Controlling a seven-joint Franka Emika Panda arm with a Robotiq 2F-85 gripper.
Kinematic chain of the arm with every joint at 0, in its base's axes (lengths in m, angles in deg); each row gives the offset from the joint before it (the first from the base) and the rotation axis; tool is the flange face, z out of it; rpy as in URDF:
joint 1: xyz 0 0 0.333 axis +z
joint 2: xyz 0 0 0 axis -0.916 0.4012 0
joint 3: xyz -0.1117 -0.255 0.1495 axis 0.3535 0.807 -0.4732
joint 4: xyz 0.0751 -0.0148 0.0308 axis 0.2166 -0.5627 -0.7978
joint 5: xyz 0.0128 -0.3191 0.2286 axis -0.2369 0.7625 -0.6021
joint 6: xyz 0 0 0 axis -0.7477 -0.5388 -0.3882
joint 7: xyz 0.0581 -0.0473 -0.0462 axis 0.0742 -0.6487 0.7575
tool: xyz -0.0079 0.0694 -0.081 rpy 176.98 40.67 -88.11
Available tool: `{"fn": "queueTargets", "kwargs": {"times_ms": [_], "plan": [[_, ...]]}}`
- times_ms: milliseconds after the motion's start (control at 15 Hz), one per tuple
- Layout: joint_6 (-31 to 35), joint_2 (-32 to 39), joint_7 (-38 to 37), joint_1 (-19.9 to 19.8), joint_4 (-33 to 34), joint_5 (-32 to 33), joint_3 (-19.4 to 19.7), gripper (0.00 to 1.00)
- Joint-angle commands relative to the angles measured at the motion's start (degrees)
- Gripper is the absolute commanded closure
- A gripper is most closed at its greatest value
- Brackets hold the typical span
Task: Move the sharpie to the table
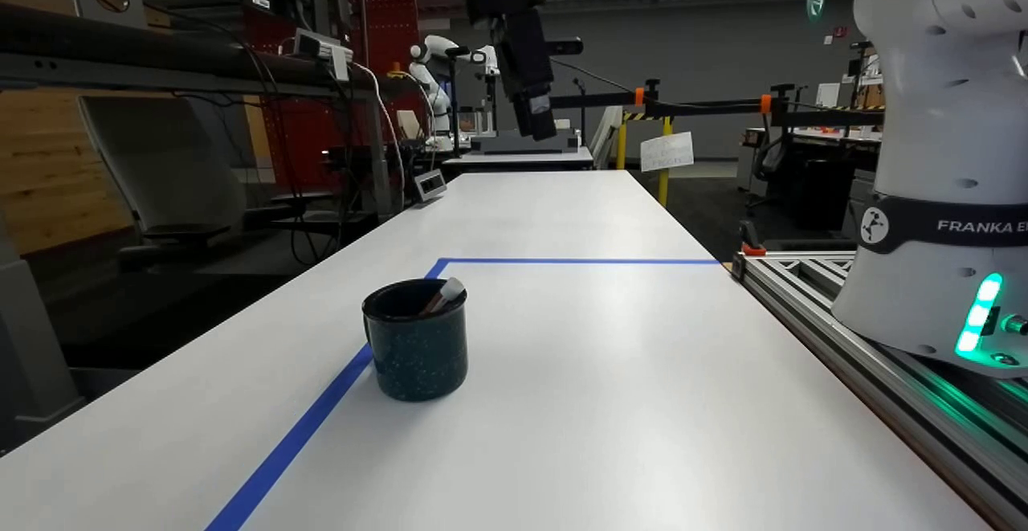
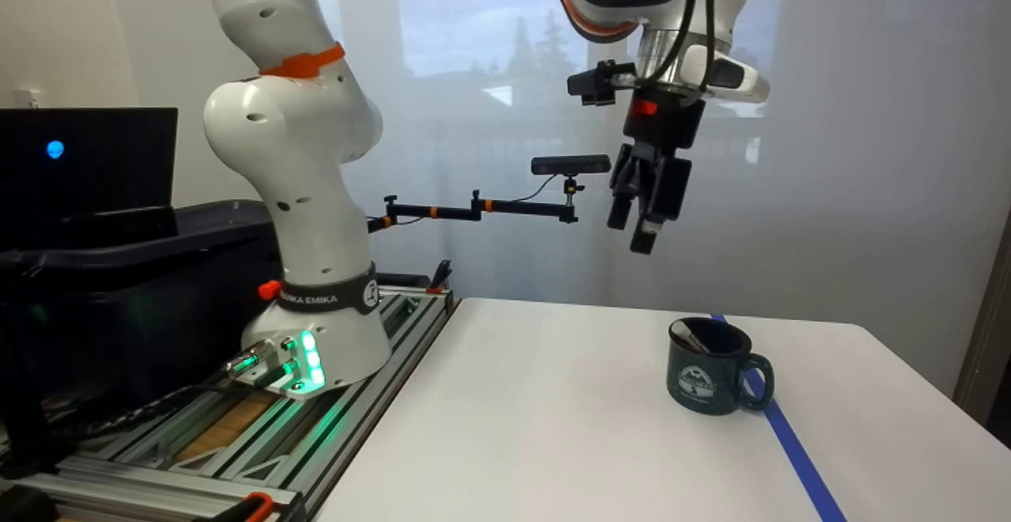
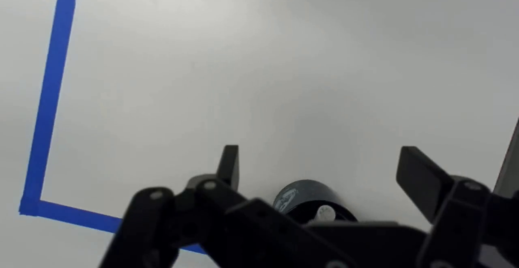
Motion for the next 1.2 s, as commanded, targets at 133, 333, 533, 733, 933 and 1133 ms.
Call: {"fn": "queueTargets", "kwargs": {"times_ms": [133,333,533,733,933,1133], "plan": [[0.9,11.9,2.5,-0.3,8.5,-3.3,-0.1,0.0],[1.4,11.1,1.5,-0.6,7.0,-2.0,-0.6,0.0],[1.5,12.7,0.8,-0.6,8.4,-2.1,-0.7,0.0],[0.5,14.9,1.2,-0.3,10.9,-1.9,-1.1,0.0],[0.0,17.6,1.6,-0.3,13.8,-1.7,-1.5,0.0],[-1.0,20.7,2.5,-0.3,17.1,-2.4,-2.1,0.0]]}}
